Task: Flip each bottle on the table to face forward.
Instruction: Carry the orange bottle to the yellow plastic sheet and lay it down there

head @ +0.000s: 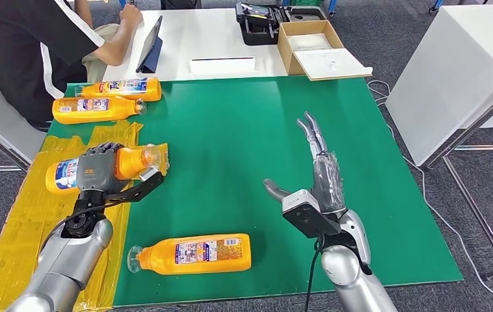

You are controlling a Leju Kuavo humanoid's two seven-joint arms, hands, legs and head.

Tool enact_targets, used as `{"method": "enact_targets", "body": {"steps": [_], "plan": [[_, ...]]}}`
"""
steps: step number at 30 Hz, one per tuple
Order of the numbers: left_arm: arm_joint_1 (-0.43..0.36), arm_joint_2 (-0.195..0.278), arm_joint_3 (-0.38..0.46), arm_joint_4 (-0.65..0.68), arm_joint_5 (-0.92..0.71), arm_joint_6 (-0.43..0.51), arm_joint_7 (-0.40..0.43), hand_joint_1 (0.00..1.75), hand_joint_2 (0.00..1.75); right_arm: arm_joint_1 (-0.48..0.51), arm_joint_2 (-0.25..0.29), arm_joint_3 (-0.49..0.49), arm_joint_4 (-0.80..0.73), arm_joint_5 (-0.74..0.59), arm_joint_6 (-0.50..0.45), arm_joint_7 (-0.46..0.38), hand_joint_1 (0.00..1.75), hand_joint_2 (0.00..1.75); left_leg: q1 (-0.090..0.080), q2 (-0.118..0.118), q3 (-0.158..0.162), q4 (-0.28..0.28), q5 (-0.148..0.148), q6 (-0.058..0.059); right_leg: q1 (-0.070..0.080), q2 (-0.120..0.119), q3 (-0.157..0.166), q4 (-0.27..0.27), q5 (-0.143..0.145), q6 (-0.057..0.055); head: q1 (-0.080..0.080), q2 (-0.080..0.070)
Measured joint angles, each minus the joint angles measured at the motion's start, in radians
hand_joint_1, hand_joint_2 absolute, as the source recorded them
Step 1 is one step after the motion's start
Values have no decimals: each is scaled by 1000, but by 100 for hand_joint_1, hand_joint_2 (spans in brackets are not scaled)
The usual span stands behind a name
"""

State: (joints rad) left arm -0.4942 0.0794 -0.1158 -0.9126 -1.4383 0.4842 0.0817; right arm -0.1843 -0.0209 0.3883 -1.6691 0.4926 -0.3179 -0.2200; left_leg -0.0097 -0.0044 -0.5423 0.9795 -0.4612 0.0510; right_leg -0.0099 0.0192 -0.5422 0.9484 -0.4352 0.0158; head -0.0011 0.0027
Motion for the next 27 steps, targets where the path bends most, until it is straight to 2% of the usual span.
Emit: {"method": "enact_targets", "body": {"steps": [10,27], "plan": [[-22,-22,31,54,-12,-28,27,175,175,1,7,0,0,10,20,16,0,175,0,0,0,0,0,0,0,0,0,0,0,0,0,0],[-34,-39,81,110,-103,-166,60,175,175,2,21,-17,0,28,62,24,0,175,0,0,0,0,0,0,0,0,0,0,0,0,0,0]]}}
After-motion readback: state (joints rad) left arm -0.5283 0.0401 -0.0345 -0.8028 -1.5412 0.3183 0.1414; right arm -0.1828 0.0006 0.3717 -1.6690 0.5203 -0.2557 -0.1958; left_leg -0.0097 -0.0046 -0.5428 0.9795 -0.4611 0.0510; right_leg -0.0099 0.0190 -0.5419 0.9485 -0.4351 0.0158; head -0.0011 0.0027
